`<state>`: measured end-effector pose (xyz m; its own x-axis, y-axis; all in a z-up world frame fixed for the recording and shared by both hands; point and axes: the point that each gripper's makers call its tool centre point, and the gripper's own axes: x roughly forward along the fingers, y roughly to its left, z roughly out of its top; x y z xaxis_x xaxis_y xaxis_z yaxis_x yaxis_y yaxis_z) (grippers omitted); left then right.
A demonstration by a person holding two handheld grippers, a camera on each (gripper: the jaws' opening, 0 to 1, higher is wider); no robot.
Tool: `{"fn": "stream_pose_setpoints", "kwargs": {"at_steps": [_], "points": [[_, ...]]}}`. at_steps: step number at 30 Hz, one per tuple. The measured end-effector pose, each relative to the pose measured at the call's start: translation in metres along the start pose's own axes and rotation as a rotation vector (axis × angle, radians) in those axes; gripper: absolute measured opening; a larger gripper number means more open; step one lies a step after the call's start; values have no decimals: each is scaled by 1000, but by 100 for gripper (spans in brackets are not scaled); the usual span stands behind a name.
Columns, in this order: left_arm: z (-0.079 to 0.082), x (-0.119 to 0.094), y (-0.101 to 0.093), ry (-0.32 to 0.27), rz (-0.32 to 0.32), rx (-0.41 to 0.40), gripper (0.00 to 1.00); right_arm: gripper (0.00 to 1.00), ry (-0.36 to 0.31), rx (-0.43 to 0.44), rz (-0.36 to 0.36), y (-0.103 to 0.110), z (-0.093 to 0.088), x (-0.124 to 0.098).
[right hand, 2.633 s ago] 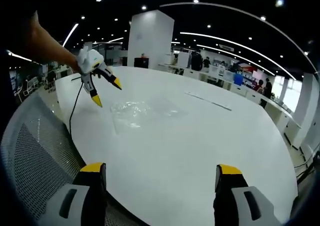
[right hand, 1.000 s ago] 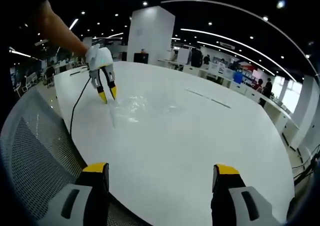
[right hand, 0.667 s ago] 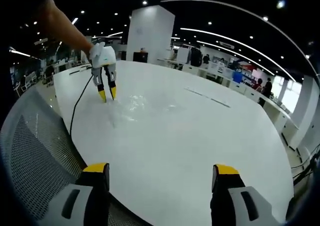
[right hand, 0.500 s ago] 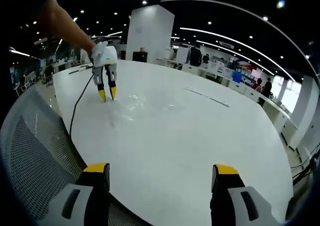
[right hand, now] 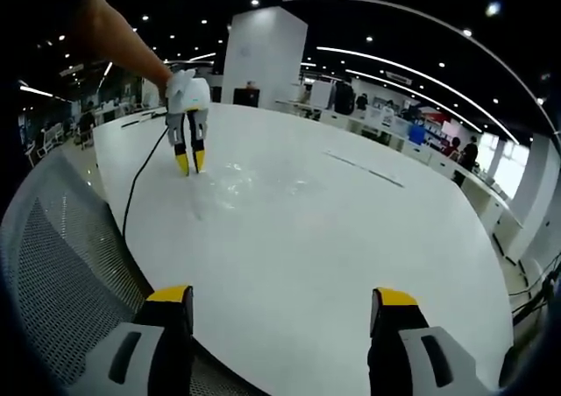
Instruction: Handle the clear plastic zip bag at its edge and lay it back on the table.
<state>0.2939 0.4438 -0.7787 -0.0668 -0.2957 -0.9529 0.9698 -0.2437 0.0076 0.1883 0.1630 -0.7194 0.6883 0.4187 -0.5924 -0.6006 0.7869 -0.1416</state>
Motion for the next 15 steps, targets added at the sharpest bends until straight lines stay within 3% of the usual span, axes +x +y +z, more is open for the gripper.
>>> {"fn": "stream_pose_setpoints", "kwargs": {"at_steps": [3, 15], "points": [[1, 1, -1, -4, 10, -14, 4, 83, -1, -1, -1, 0, 0, 0], [2, 2, 0, 15, 41, -43, 2, 82, 1, -6, 0, 0, 0, 0]]}}
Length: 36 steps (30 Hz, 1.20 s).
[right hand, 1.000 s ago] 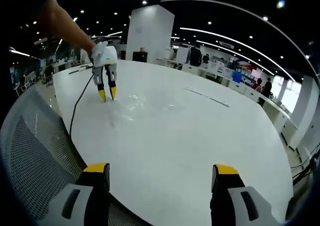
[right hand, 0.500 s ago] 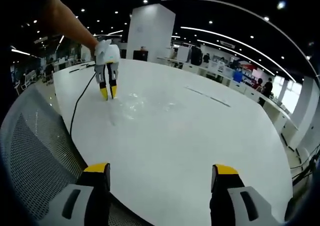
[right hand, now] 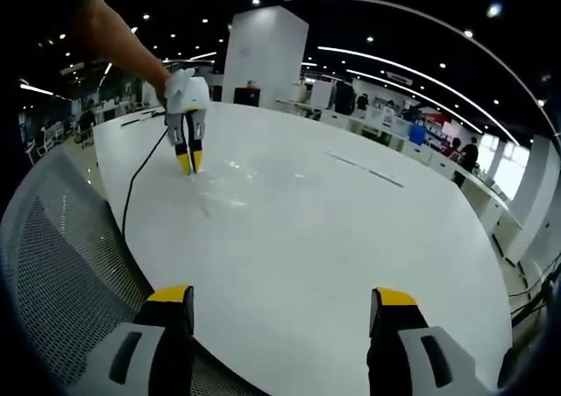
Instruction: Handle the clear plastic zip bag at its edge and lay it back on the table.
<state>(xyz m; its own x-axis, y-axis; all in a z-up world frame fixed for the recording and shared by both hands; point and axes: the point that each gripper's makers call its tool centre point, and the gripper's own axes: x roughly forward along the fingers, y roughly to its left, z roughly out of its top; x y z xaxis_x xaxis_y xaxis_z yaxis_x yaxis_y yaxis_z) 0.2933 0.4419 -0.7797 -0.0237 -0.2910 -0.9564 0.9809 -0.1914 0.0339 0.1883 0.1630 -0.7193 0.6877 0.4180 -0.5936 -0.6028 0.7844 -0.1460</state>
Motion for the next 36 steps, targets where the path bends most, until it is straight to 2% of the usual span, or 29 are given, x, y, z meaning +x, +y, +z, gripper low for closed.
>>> {"fn": "stream_pose_setpoints", "kwargs": {"at_steps": [6, 13, 19, 26, 36], "points": [[0, -1, -4, 34, 6, 8, 1, 82, -3, -2, 0, 0, 1, 0], [0, -11, -7, 48, 29, -16, 1, 83, -7, -18, -6, 0, 3, 0], [4, -19, -10, 41, 64, -38, 1, 84, -10, -44, -13, 1, 5, -1], [8, -27, -20, 41, 75, -51, 1, 84, -12, -60, -21, 0, 6, -2], [20, -40, -31, 19, 91, -110, 1, 84, -5, -140, -24, 2, 14, -4]]}}
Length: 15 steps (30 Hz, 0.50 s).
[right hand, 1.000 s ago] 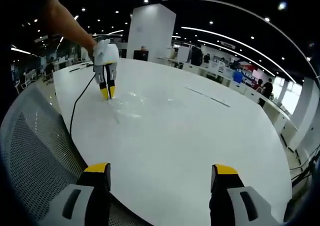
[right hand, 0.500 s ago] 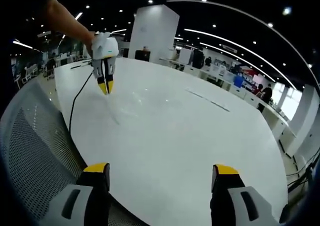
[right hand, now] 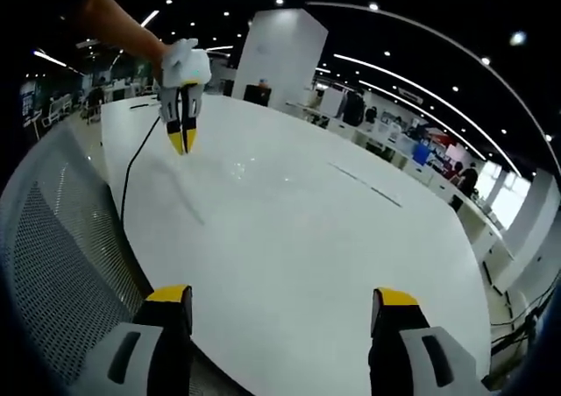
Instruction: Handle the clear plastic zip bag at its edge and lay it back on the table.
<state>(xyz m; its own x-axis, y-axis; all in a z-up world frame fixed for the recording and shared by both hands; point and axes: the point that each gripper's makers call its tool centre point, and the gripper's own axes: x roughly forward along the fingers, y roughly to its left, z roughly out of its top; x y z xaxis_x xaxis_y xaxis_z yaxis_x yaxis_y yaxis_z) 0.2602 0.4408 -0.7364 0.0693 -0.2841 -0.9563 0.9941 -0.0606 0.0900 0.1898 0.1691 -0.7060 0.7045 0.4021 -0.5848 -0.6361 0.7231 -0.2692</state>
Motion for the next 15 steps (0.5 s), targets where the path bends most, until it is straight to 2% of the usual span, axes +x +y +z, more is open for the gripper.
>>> {"fn": "stream_pose_setpoints", "kwargs": {"at_steps": [4, 8, 15], "points": [[2, -3, -6, 7, 0, -34, 1, 84, -9, -27, 7, -1, 9, -2], [3, -7, -13, 10, -7, -35, 1, 84, -22, -52, 4, -6, 17, -4], [5, -15, -17, 1, 0, -67, 1, 83, -40, -69, 11, -8, 27, -5]]}}
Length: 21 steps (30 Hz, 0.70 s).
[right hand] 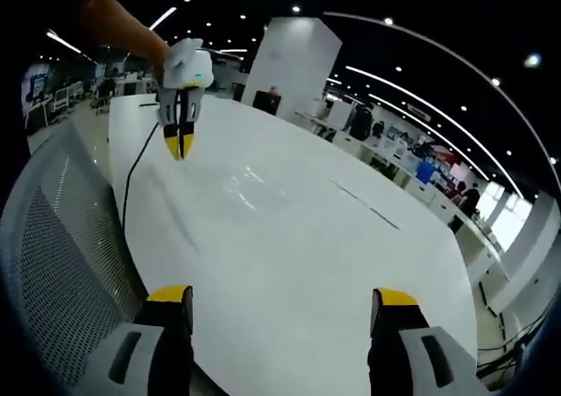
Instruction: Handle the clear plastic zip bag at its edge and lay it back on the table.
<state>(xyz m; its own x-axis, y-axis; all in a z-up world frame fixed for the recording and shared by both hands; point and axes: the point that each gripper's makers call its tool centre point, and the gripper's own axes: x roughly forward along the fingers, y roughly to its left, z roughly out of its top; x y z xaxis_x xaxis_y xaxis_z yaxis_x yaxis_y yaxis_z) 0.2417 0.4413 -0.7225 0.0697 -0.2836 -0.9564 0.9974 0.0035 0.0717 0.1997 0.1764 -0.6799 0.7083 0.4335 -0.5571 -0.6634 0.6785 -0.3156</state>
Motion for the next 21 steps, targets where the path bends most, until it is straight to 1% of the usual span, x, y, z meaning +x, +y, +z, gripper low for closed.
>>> {"fn": "stream_pose_setpoints", "kwargs": {"at_steps": [4, 8, 13, 21], "points": [[4, -4, -3, -16, -4, -24, 1, 83, -6, 2, 25, 5, 8, 3], [10, -8, -5, -34, -2, -21, 1, 82, -31, 11, 49, 11, 20, 5], [16, -11, -7, -40, -7, -13, 0, 76, -48, -8, 80, 17, 31, 11], [28, -18, -10, -60, -14, -24, 0, 70, -82, -18, 140, 31, 52, 23]]}}
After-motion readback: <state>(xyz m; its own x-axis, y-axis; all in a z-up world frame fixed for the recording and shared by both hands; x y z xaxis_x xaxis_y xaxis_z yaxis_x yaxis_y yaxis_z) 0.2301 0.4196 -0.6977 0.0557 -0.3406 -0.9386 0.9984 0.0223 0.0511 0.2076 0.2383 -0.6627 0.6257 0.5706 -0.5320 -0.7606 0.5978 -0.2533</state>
